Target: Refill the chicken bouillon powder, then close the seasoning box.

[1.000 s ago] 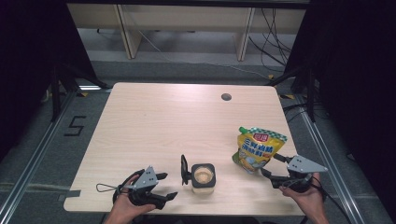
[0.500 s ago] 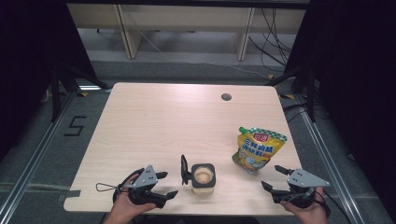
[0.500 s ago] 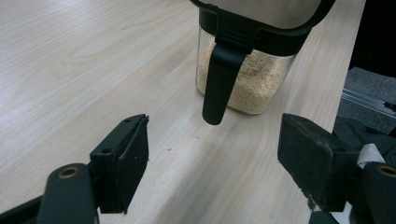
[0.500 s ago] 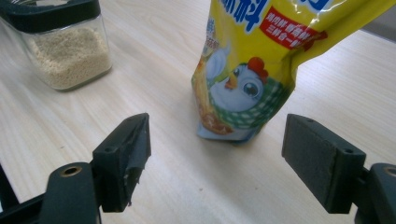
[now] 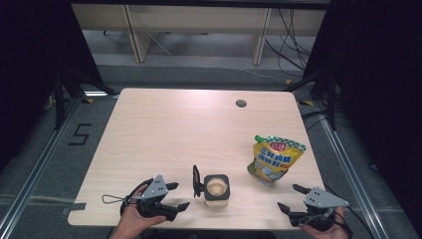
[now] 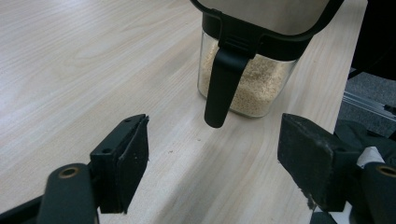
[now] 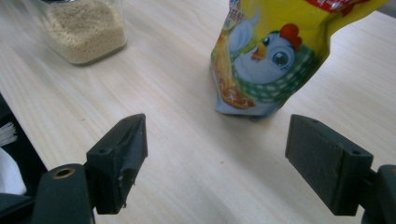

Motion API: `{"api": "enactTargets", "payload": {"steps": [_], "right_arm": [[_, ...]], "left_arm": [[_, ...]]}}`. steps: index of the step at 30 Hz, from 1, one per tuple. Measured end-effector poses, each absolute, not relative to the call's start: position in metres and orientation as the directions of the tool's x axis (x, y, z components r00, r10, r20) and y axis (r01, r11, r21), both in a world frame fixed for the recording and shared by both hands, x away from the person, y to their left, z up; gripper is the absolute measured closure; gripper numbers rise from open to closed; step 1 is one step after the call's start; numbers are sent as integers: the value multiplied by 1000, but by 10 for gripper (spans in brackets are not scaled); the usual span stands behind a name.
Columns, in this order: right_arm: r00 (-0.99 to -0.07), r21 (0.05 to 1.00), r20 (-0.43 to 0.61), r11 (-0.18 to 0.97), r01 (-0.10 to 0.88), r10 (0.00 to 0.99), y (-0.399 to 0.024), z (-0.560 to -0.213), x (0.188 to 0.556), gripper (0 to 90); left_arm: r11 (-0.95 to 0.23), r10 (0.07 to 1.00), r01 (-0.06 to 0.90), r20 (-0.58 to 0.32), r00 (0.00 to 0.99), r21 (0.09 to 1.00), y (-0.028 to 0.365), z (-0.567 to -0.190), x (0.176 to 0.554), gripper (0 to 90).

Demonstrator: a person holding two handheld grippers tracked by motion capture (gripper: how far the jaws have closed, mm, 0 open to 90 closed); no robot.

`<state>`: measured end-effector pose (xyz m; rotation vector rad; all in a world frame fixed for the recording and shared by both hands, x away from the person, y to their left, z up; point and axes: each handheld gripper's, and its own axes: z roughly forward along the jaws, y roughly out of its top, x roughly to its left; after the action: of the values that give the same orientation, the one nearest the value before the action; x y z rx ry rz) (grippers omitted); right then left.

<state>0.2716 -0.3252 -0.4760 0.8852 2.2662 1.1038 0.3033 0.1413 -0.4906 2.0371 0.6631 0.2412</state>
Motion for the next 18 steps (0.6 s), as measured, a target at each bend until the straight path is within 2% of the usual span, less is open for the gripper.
{"api": "enactTargets", "payload": {"steps": [9, 11, 12, 14, 16, 18], "right_arm": [[-707, 777, -142, 520, 354, 693, -318, -481, 267, 217], [-705, 777, -134, 516, 361, 696, -317, -481, 266, 218], [-713, 777, -144, 525, 348, 686, -318, -481, 267, 218], [-712, 771, -146, 530, 352, 686, -318, -482, 267, 218], [-715, 769, -151, 536, 349, 682, -319, -482, 268, 219], [-712, 768, -142, 530, 359, 688, -318, -482, 268, 222]], "left_arm": [[-403, 550, 367, -99, 829, 839, 141, -489, 302, 250], [-424, 545, 352, -75, 835, 835, 143, -488, 304, 251], [-395, 558, 370, -100, 823, 841, 141, -488, 302, 251], [-398, 543, 354, -93, 834, 846, 141, -486, 303, 257], [-396, 544, 364, -104, 833, 843, 141, -484, 302, 299], [-402, 540, 361, -101, 836, 841, 142, -481, 302, 389]]}}
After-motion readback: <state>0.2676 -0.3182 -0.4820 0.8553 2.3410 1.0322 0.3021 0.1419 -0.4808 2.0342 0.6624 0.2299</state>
